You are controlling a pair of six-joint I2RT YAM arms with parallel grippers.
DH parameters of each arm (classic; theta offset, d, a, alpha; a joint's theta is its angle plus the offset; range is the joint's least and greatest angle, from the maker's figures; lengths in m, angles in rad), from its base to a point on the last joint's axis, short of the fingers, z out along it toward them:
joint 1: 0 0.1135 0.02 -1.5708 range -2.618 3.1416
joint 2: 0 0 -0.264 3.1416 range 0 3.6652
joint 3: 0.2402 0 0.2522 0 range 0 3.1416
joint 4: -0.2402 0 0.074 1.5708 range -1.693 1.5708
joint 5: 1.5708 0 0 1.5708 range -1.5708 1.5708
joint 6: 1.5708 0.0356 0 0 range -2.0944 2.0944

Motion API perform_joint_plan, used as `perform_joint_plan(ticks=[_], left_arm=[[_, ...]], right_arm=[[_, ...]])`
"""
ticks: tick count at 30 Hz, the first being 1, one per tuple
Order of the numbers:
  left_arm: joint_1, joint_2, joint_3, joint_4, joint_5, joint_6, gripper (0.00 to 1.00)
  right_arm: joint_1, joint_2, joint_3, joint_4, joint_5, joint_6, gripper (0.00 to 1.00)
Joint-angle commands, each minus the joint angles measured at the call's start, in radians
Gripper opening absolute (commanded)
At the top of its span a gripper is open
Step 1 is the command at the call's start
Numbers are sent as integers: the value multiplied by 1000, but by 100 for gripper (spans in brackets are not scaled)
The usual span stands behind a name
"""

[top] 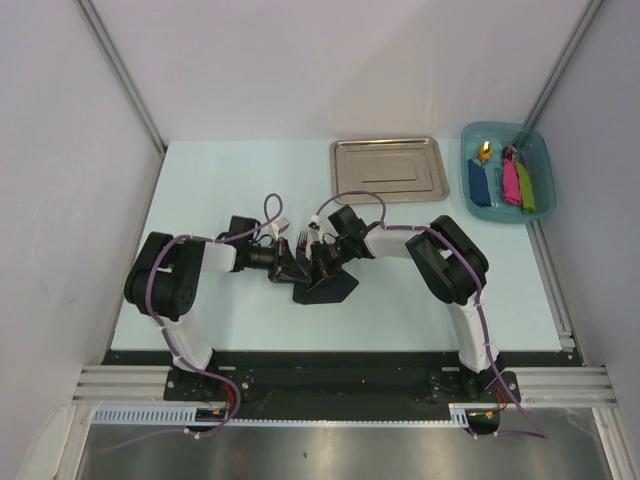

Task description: Place the utensils on the paper napkin and roll it up

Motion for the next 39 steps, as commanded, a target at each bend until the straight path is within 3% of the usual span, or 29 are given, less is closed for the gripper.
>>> perform_joint_plan(ticks=[1, 17, 39], left_arm=[[-10, 22, -16, 106, -16, -53, 10], [-5, 51, 13, -29, -99, 71, 7], [-59, 50, 39, 43, -104, 7, 7]], right_arm=[[-6, 11, 14, 22, 6, 5, 12], [-63, -124, -7, -74, -9, -58, 14], [-52, -21, 13, -169, 66, -134, 11]])
